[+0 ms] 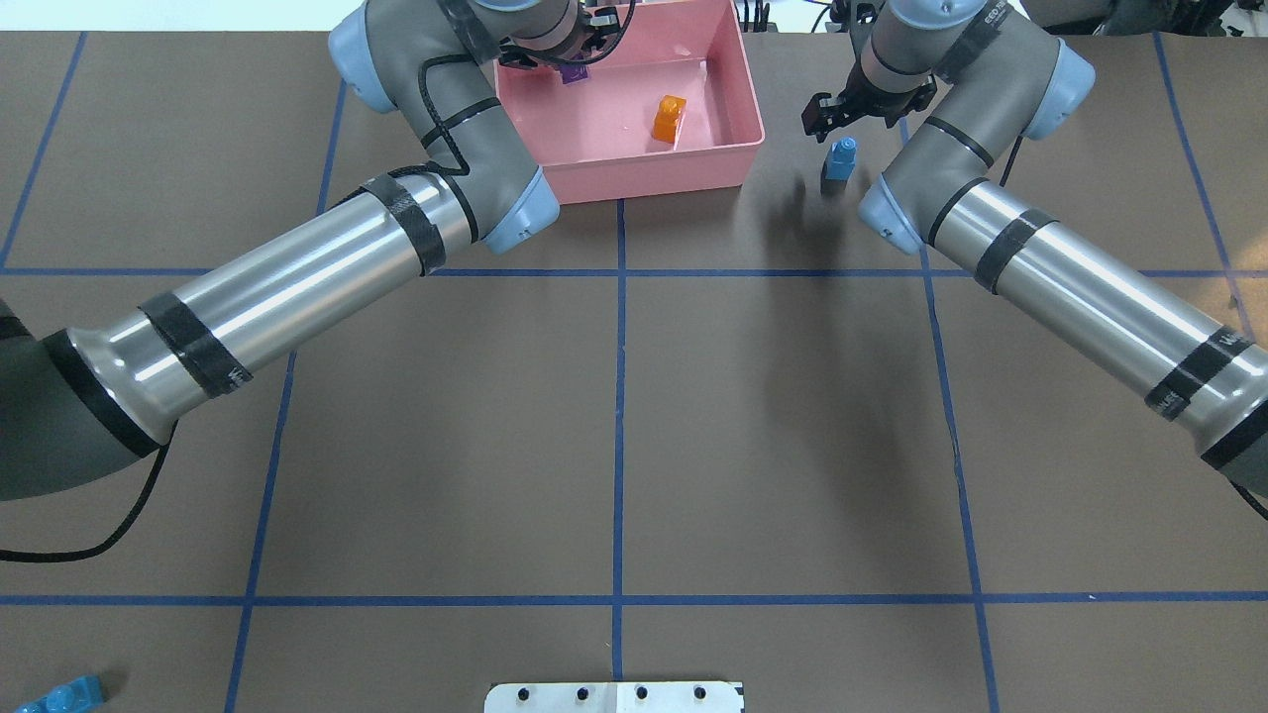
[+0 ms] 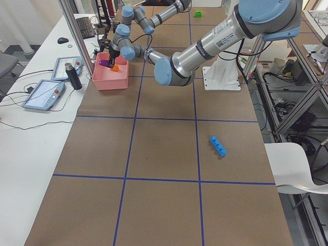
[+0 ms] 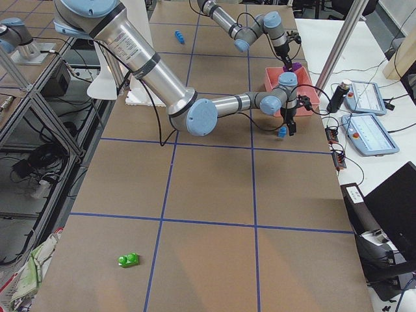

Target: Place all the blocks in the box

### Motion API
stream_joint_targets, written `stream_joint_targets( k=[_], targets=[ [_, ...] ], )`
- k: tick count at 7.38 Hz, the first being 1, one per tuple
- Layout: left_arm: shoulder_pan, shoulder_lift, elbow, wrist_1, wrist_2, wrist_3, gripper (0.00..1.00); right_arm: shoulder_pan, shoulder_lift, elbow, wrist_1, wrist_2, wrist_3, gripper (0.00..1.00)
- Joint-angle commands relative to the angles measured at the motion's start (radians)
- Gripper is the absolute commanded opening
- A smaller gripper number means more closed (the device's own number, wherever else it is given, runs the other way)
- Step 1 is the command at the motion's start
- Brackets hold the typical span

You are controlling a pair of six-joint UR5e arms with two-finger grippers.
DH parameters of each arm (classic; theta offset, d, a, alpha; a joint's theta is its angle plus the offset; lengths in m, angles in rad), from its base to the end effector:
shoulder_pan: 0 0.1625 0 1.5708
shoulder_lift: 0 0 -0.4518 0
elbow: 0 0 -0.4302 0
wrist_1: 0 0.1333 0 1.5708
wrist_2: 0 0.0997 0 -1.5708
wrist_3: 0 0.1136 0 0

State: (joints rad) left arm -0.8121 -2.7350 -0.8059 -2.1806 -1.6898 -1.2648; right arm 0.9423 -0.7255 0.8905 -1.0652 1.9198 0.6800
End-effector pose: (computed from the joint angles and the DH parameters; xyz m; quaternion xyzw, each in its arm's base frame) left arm 0.5734 -0.7791 0.1496 0.2118 0.4367 -0.1909 0.8532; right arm -0.4567 -0.7891 0.4133 0.1574 -0.3273 -0.0332 0.9311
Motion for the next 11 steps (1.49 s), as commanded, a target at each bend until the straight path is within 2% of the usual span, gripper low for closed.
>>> stream_joint_targets(
  k=[1,2,3,4,5,7,8,9,10,11],
  targets=[
    [0.007,-0.002,0.008,-0.001,0.012,-0.001,0.0,-0.02,0.012,-0.036,0.01,-0.013,0.004,0.93],
    [0.013,-0.002,0.01,-0.001,0.013,-0.001,0.0,-0.025,0.011,-0.042,0.01,-0.012,0.004,0.85],
    [0.014,-0.003,0.01,-0.001,0.013,-0.027,0.11,-0.034,0.006,-0.044,0.01,-0.012,0.004,0.68],
    [0.014,-0.003,0.008,-0.001,0.012,-0.03,0.94,-0.037,0.003,-0.045,0.01,-0.012,0.004,0.39],
    [0.014,-0.005,0.004,-0.001,0.012,-0.033,1.0,-0.037,0.002,-0.045,0.008,-0.008,0.001,0.03],
    [0.013,-0.003,-0.033,-0.001,0.006,-0.033,1.0,-0.021,0.002,0.009,0.004,0.007,-0.003,0.0],
    [0.013,0.006,-0.105,0.034,-0.005,-0.03,0.99,0.013,0.0,0.054,0.001,0.08,0.001,0.0],
    [0.007,0.006,-0.169,0.196,-0.096,-0.024,0.99,0.048,-0.009,0.129,-0.018,0.125,0.004,0.0],
    [-0.01,0.03,-0.293,0.329,-0.163,-0.002,0.98,0.071,-0.008,0.204,-0.1,0.146,0.004,0.0],
    [-0.009,0.129,-0.461,0.438,-0.175,0.084,0.98,0.076,0.006,0.237,-0.13,0.146,0.006,0.0]
  ],
)
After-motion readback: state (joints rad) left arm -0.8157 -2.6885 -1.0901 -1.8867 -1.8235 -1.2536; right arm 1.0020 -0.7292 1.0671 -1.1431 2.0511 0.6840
